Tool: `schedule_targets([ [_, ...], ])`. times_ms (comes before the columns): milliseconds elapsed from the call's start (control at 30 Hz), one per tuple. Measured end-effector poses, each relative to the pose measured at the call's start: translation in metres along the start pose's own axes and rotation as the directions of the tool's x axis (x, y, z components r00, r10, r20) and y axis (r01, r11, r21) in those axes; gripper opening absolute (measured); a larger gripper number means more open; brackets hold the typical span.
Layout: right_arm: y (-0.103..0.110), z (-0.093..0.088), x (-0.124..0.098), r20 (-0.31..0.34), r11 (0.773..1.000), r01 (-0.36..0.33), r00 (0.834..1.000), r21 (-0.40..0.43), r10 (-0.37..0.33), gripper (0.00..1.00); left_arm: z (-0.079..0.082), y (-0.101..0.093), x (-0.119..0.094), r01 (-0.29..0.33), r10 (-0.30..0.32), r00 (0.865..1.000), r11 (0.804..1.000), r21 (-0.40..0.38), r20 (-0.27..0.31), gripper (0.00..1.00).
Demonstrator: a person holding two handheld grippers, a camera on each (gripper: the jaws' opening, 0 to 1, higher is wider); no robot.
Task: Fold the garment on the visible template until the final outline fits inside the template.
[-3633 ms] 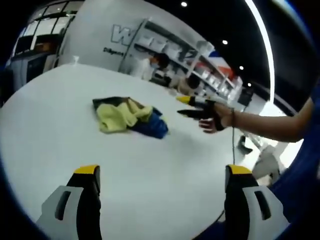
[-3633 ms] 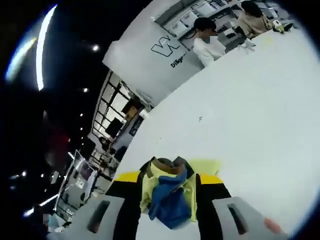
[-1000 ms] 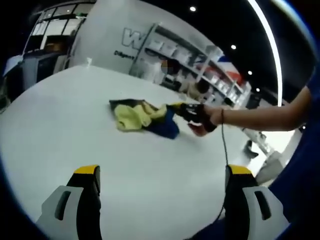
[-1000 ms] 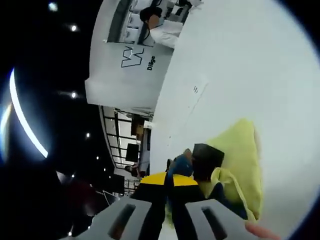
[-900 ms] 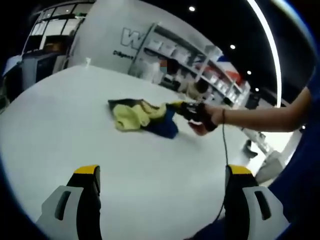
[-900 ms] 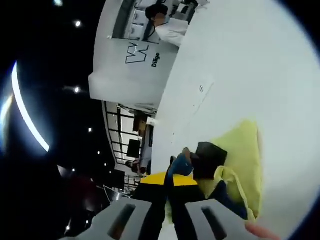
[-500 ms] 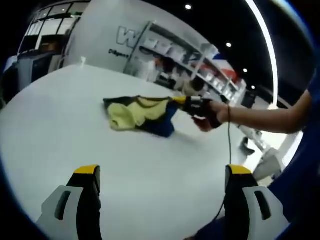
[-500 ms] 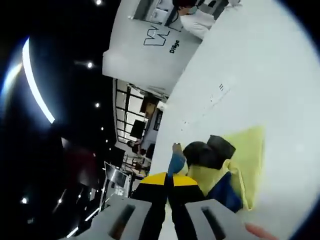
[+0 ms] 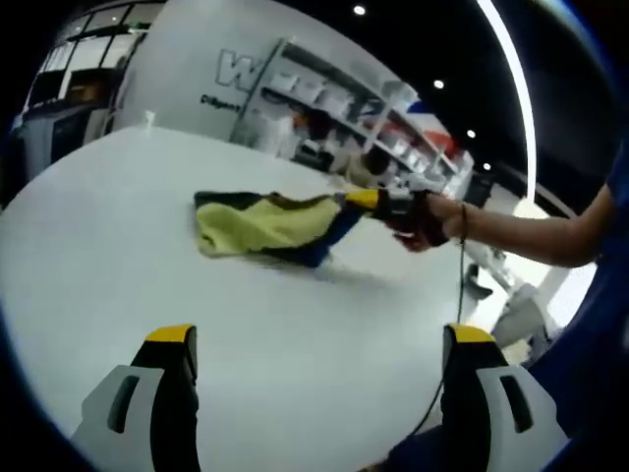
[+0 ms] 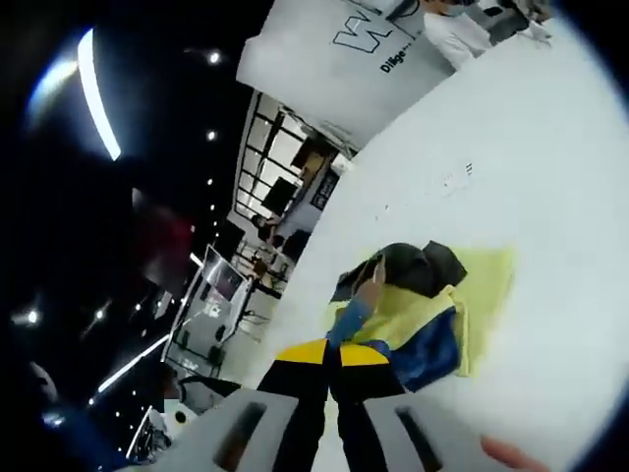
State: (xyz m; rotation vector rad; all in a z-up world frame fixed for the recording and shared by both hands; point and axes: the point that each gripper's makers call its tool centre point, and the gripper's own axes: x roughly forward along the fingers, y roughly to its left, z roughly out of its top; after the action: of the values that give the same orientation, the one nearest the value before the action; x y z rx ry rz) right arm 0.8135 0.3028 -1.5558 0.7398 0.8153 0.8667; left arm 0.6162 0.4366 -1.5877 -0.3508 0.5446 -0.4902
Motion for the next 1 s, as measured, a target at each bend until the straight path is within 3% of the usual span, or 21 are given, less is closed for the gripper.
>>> schedule_targets([
  [67, 0.002, -0.012, -0.012, -0.068, 0.998, 0.003, 0.998, -0.071, -0.008, 0.0, -0.001, -0.002, 0.003, 0.009, -0.009, 1.0, 1.0, 0.004, -0.004, 0.99],
  [233, 0.006, -0.04, -0.041, -0.184, 0.99, -0.02, 0.983, -0.143, -0.007, 0.0, 0.001, -0.018, 0.009, 0.054, -0.053, 0.998, 0.998, 0.026, -0.018, 0.99],
  [367, 0.009, -0.055, -0.057, -0.238, 0.984, -0.034, 0.971, -0.178, -0.009, 0.0, 0.0, -0.026, 0.013, 0.075, -0.074, 0.997, 0.996, 0.041, -0.029, 0.99],
  [733, 0.01, -0.092, -0.116, -0.264, 0.985, -0.054, 0.964, -0.165, 0.009, 0.0, -0.004, -0.041, 0.02, 0.123, -0.119, 0.991, 0.99, 0.068, -0.056, 0.98],
  [1000, 0.008, -0.122, -0.164, -0.206, 0.991, -0.07, 0.977, -0.111, 0.046, 0.0, -0.007, -0.059, 0.028, 0.165, -0.158, 0.984, 0.982, 0.089, -0.08, 0.98],
])
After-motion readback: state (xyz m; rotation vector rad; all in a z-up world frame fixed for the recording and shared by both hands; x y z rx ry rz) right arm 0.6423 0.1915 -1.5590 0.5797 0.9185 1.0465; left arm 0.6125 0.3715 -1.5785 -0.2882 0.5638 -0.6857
